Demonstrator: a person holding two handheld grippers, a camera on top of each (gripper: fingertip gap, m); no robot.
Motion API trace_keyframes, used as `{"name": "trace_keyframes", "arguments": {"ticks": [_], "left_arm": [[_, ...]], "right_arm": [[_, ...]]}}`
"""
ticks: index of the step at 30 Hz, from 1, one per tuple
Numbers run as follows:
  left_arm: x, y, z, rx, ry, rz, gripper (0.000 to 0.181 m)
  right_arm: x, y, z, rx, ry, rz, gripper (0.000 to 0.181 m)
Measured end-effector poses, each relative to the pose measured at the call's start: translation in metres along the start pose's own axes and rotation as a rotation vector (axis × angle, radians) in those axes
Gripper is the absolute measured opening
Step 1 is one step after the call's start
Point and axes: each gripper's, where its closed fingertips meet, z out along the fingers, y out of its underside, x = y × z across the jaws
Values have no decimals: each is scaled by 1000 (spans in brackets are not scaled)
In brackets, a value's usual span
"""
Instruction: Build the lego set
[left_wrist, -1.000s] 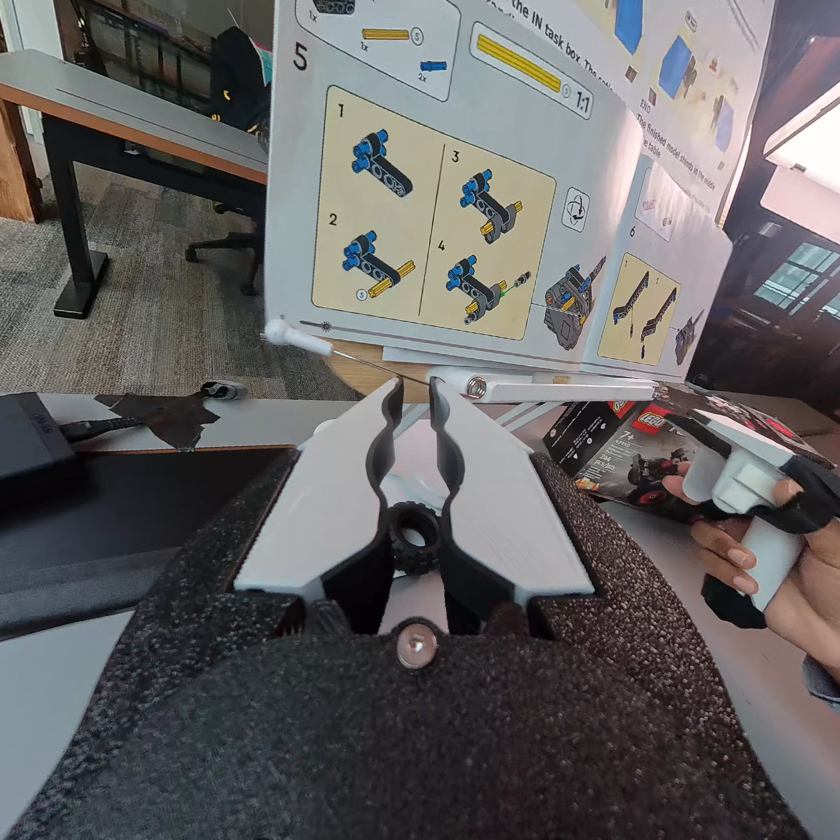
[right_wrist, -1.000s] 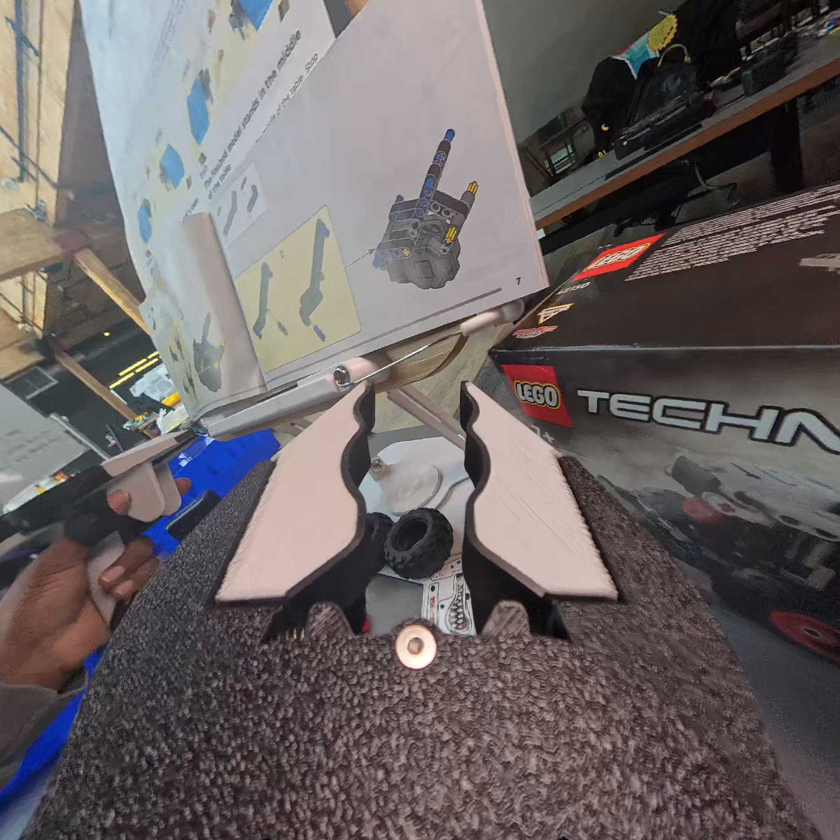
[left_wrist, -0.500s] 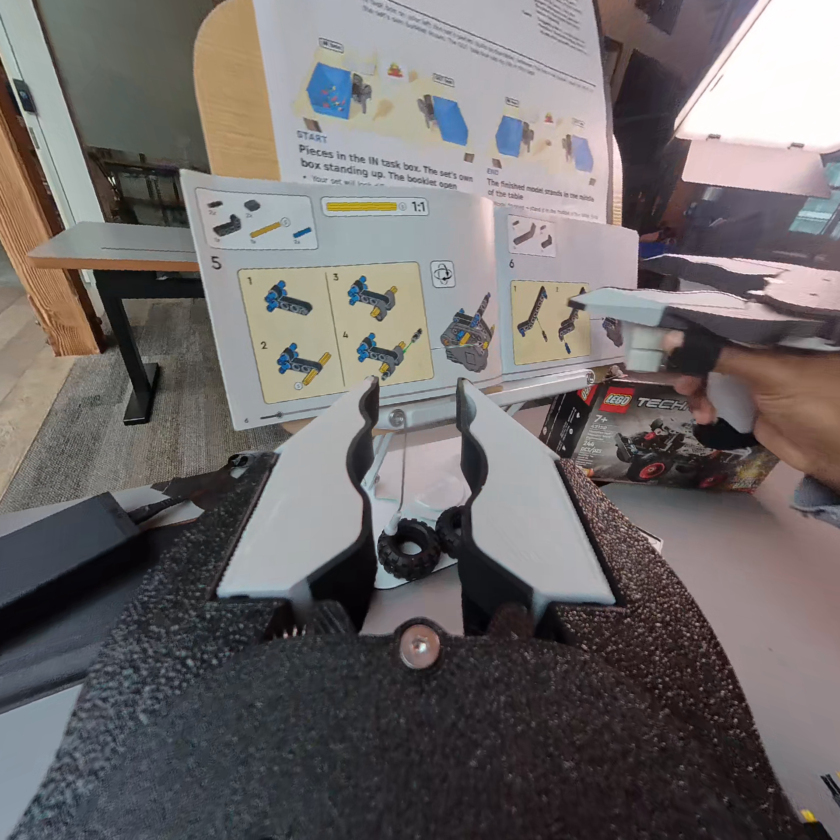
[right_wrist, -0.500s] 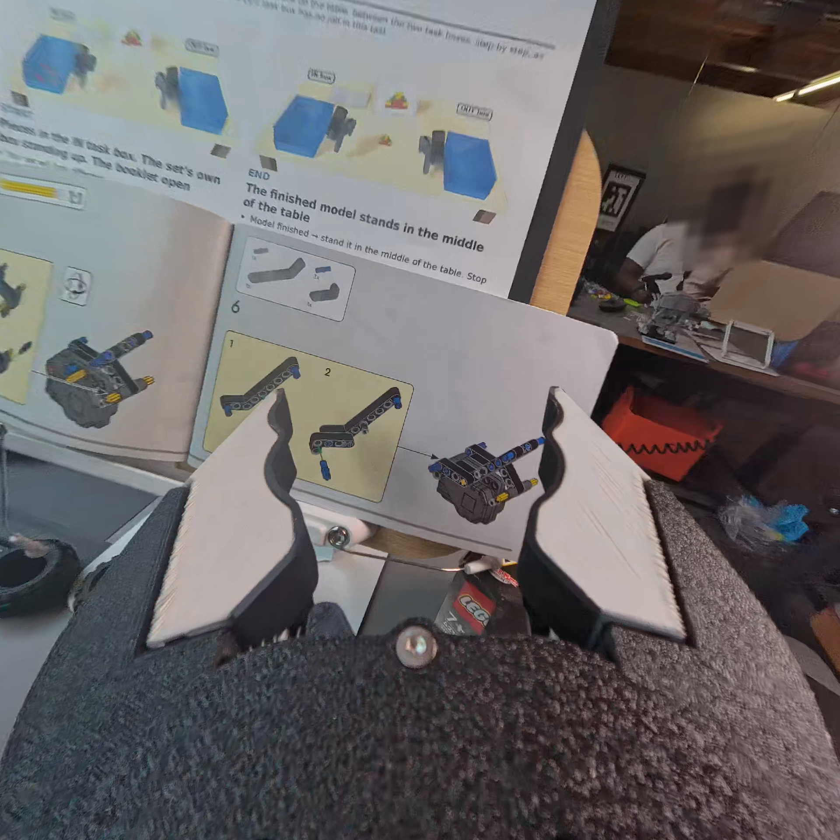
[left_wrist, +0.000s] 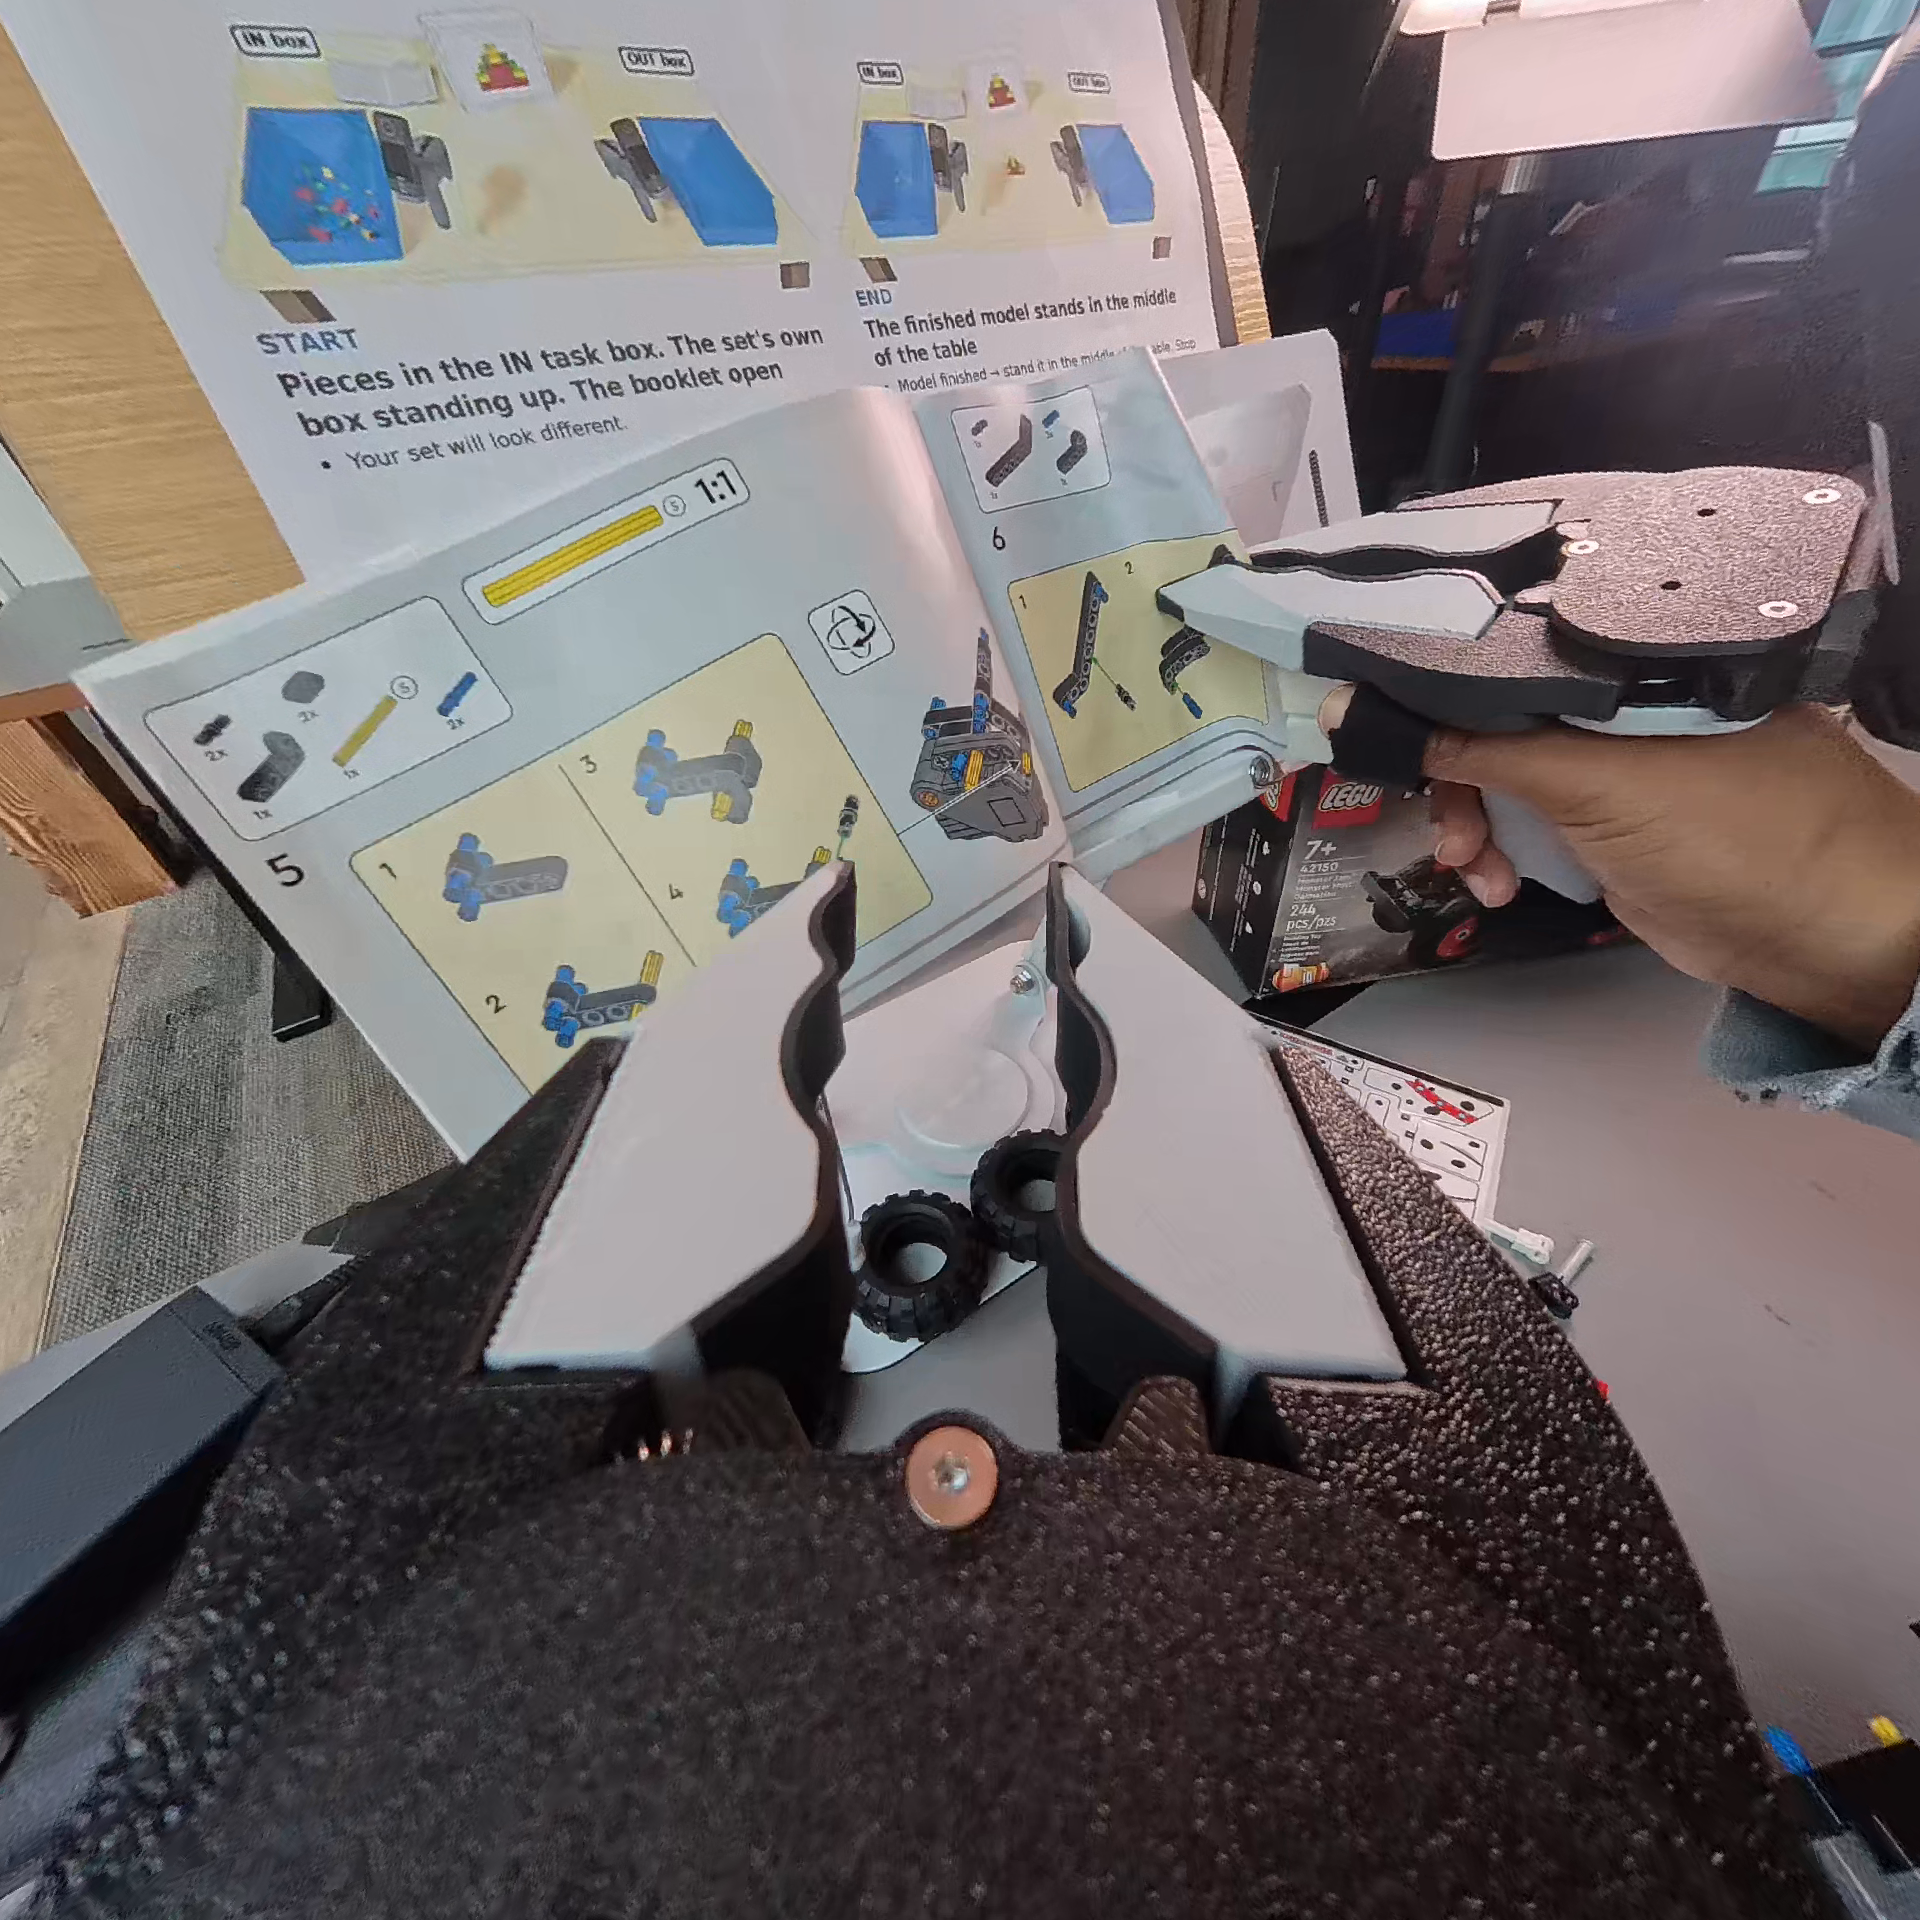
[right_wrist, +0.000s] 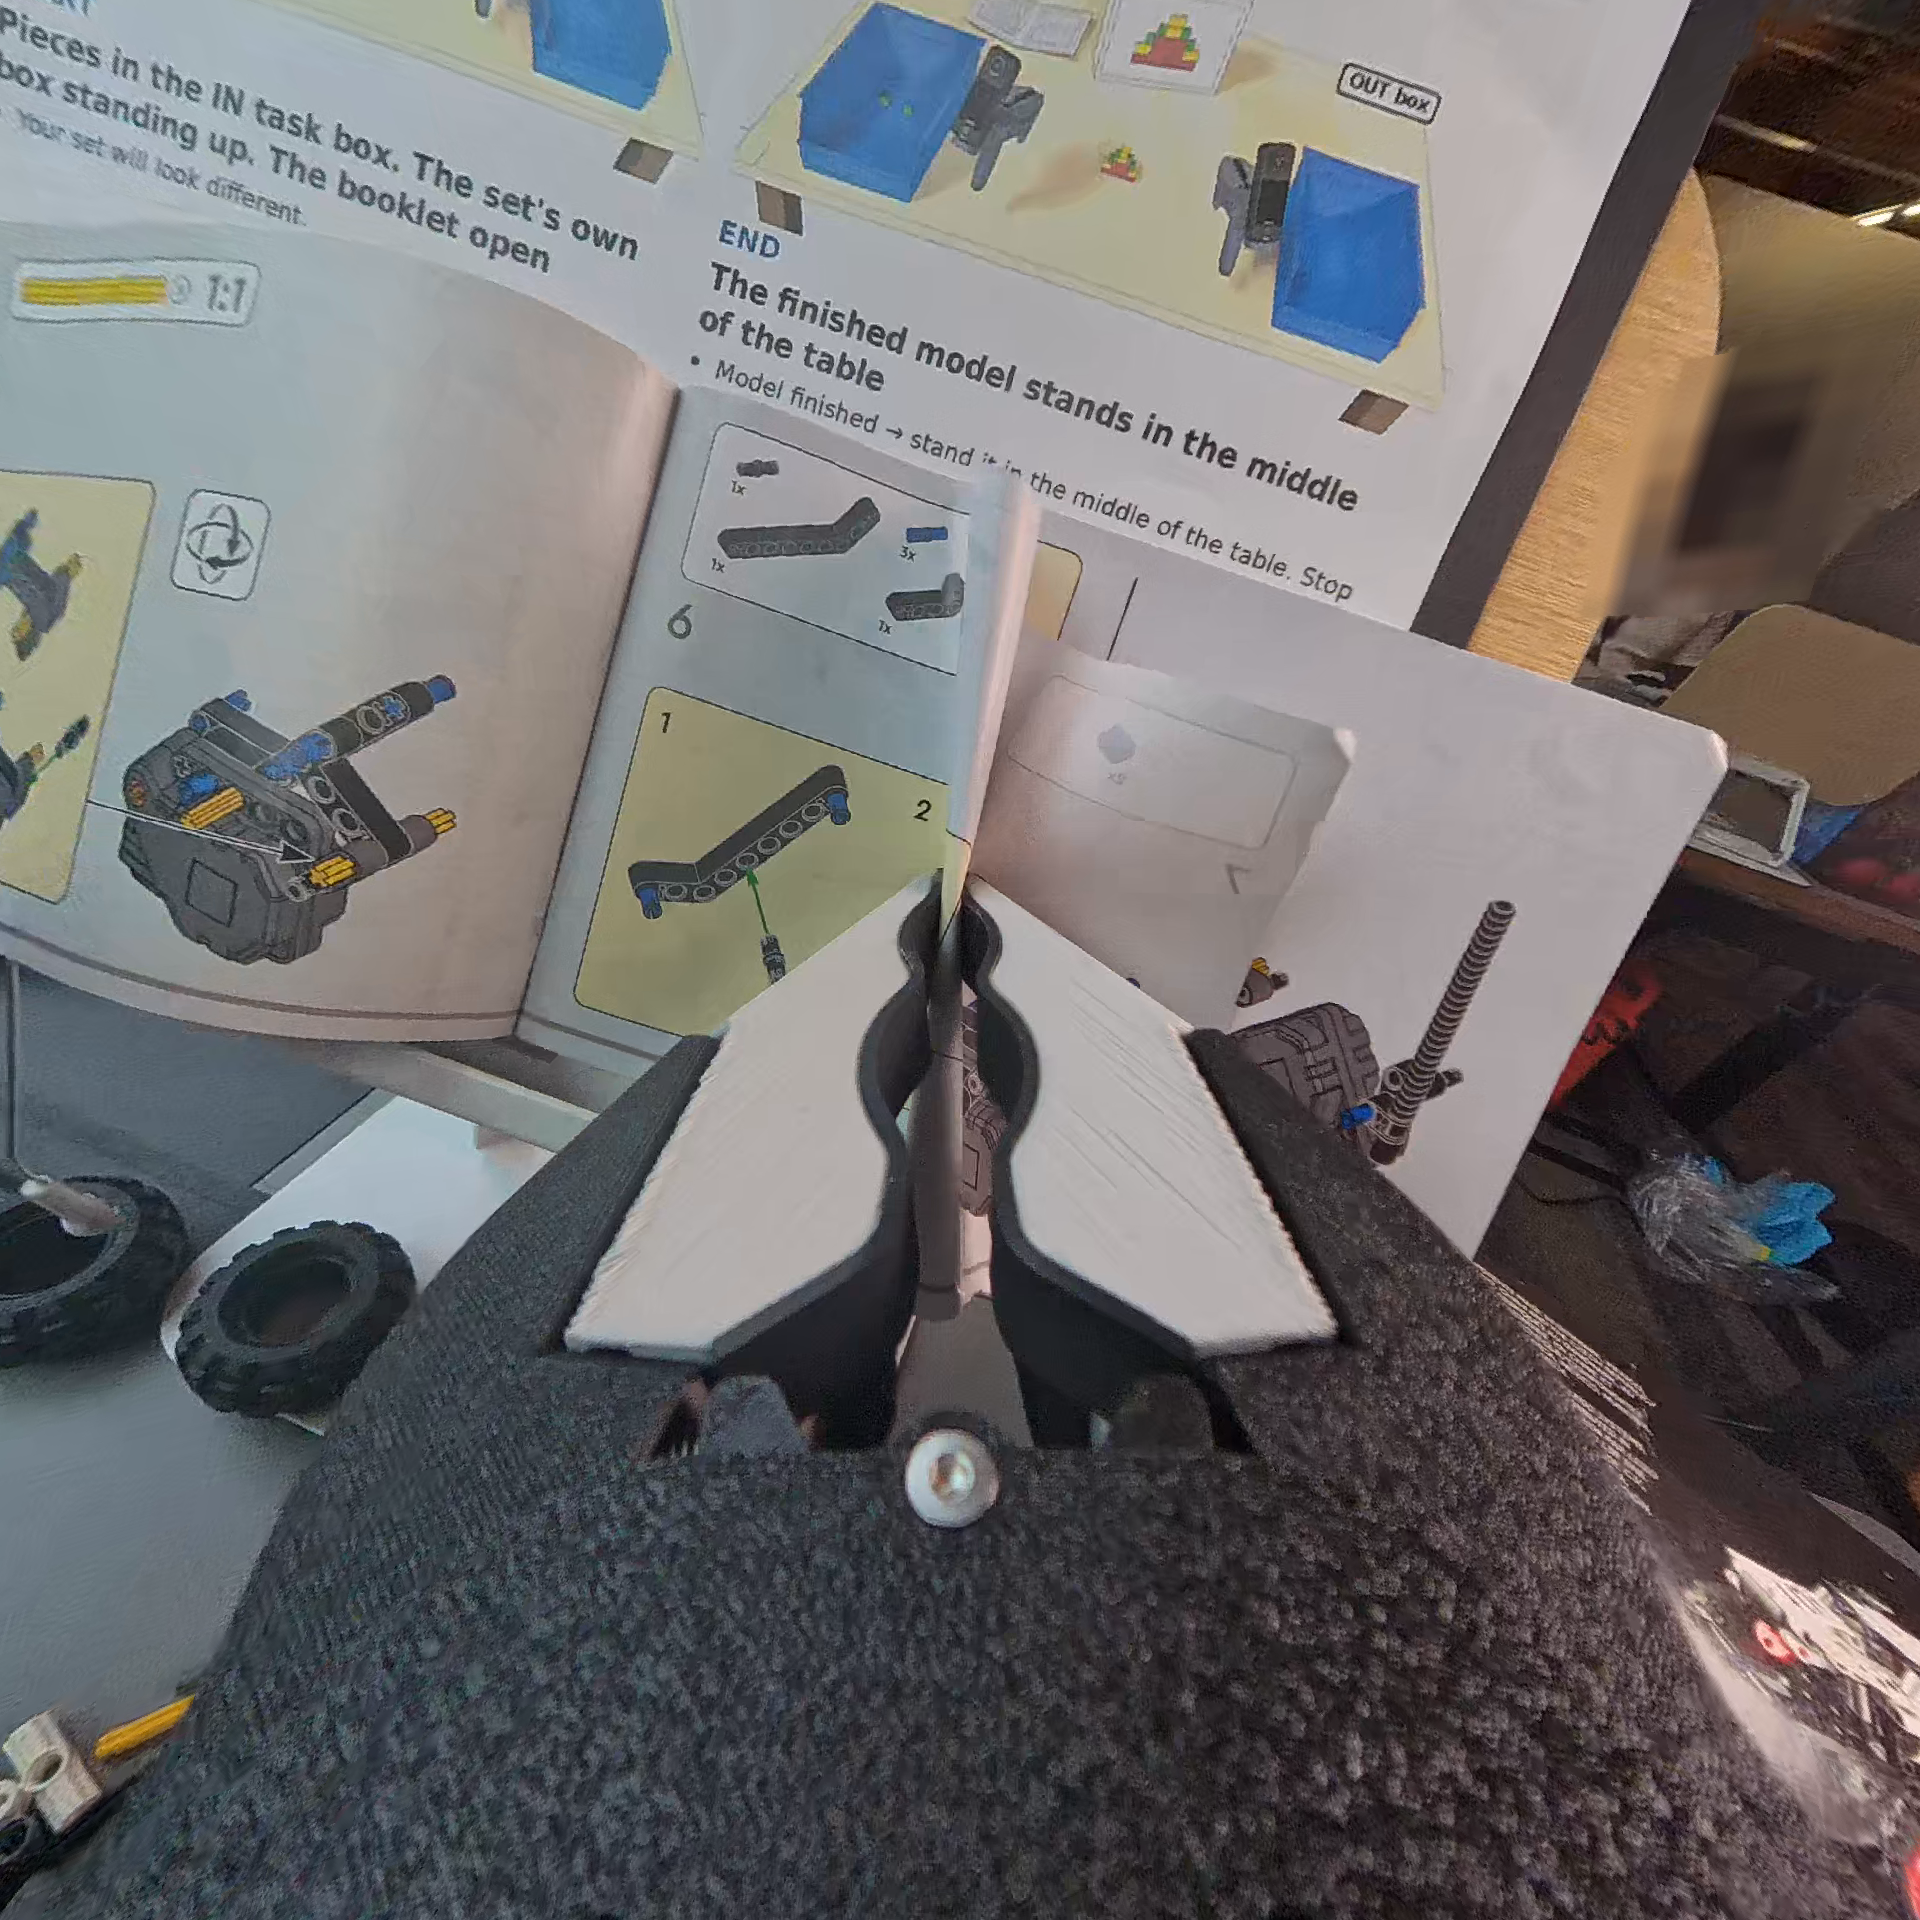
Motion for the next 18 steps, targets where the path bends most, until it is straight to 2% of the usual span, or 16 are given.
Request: {"name": "trace_keyframes", "arguments": {"ticks": [1, 4, 7, 10, 13, 15, 17, 18], "left_arm": [[-1, 0, 3, -6, 8, -14, 38], [8, -4, 10, 2, 77, -53, 40], [32, -21, 13, 53, 204, -95, 43], [54, -45, 14, 103, 370, -274, 49], [59, -62, 23, 97, 480, -499, 55], [52, -60, 35, 52, 467, -588, 44], [41, -56, 43, 33, 442, -617, 17], [37, -56, 43, 35, 442, -624, 10]], "right_arm": [[2, 0, -2, 8, -11, -6, 0], [5, -6, -14, 43, -10, -54, 3], [-12, -21, -31, 121, -56, -110, 12], [-33, -34, -48, 232, -51, -259, 13], [-66, -32, -56, 300, -84, -420, 11], [-86, -27, -59, 327, -108, -507, 12], [-102, -23, -65, 359, -148, -584, 19], [-109, -21, -69, 367, -184, -601, 28]]}}
